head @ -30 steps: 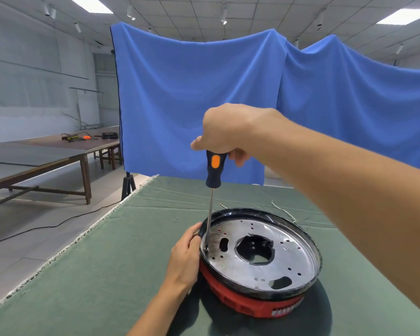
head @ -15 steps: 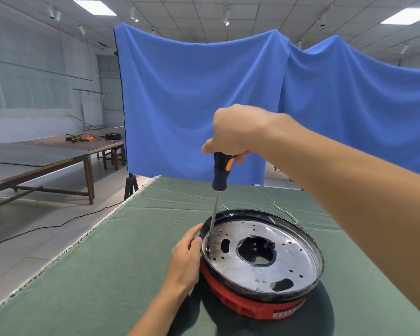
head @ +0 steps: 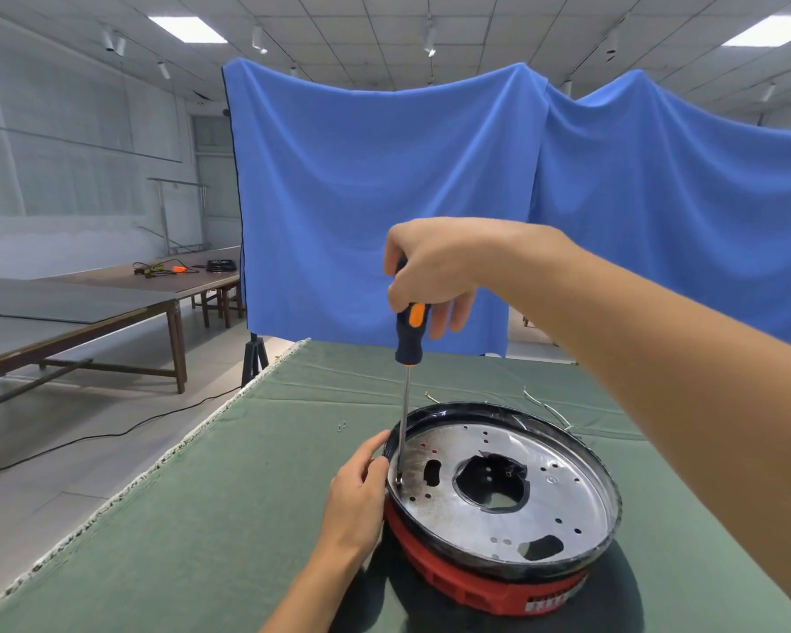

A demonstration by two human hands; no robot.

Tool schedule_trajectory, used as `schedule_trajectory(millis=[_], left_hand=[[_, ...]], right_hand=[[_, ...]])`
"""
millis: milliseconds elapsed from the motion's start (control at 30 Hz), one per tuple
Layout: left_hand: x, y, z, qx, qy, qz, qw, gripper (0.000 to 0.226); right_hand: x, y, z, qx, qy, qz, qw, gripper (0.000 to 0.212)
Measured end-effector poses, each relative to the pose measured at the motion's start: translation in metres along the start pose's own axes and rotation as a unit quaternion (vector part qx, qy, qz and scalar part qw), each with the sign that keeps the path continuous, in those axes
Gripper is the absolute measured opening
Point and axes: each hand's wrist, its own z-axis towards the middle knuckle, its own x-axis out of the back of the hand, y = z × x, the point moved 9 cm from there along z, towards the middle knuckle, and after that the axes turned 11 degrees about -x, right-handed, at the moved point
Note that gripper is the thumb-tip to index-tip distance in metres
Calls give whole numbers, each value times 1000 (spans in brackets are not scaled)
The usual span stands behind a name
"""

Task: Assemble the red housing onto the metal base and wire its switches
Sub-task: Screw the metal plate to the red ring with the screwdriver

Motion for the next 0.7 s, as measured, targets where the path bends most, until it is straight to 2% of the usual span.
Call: schedule_trajectory(millis=[67, 100, 233, 267, 333, 400, 467, 600, 633, 700], left_hand=[[0, 1, 0, 2, 1, -3, 1000, 37], [0, 1, 0, 2, 3, -4, 1000, 37], [1, 0, -1, 7, 2, -1, 1000, 38], [1, 0, -1, 7, 4, -1, 1000, 37], [1, -1, 0, 7, 7, 0, 1000, 37], [0, 0, -1, 9, 4, 4, 1000, 37], [1, 1, -1, 8, 3, 4, 1000, 37], [1, 1, -2, 9, 7, 7, 1000, 36], [1, 1, -2, 10, 7, 7, 1000, 37], [1, 1, -1, 12, 10, 4, 1000, 37]], right_hand=[[3, -5, -1, 31, 6, 11, 999, 18], [7, -5, -2, 36, 34, -10, 999, 16], [18, 0, -3, 8, 145, -88, 986, 33], [15, 3, -1, 4, 135, -72, 988, 31], [5, 6, 1, -7, 62, -30, 998, 23], [0, 8, 1, -3, 15, -4, 1000, 25], [7, 6, -2, 14, 52, -23, 998, 18], [23, 6, -10, 3, 206, -104, 973, 34], [23, 8, -9, -4, 210, -98, 973, 37], [16, 13, -5, -16, 152, -82, 985, 33]])
